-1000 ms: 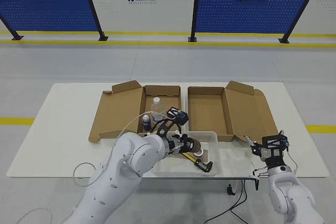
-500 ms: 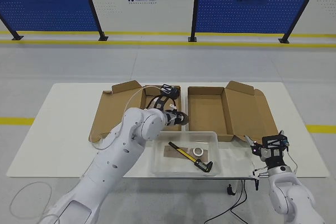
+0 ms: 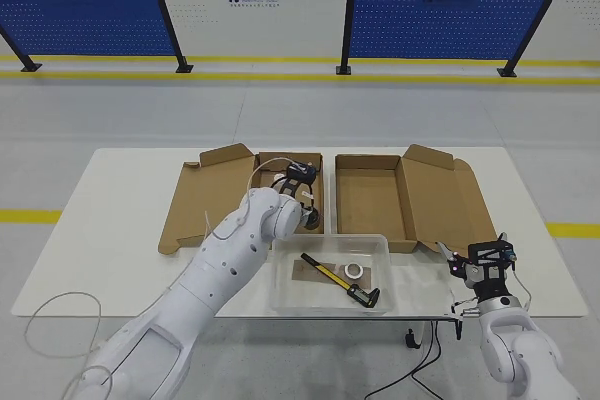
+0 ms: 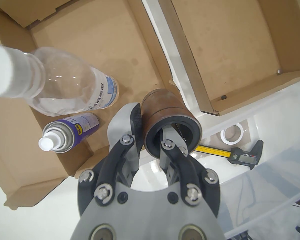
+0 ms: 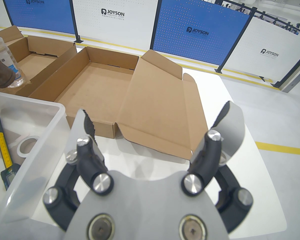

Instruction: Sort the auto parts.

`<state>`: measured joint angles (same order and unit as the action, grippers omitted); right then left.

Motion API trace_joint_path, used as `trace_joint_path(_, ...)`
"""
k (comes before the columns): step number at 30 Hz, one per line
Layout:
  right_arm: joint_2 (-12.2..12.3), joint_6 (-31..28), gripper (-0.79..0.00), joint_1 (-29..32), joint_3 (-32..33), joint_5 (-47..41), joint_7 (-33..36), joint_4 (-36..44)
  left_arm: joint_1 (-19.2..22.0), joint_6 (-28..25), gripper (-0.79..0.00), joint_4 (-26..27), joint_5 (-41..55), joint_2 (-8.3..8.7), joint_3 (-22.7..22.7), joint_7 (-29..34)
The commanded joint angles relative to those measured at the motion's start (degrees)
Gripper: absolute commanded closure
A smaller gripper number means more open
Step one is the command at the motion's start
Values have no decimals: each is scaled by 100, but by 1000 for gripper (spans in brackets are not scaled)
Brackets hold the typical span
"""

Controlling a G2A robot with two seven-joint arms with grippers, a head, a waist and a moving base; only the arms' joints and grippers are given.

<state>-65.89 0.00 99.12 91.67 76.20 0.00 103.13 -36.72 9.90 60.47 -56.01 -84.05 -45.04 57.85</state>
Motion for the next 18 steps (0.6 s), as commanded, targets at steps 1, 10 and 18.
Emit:
trace_joint_path(1, 0, 0, -785, 0, 0, 0, 0, 0, 61, 5, 0, -225, 16, -58, 90, -22)
trace_joint_path(10, 0, 0, -785, 0, 0, 0, 0, 0, 260, -7, -62, -751, 78, -229, 232, -164)
trace_joint_path(18, 0, 0, -785, 0, 0, 0, 0, 0, 334, -46, -169, -989, 86, -324, 264, -189)
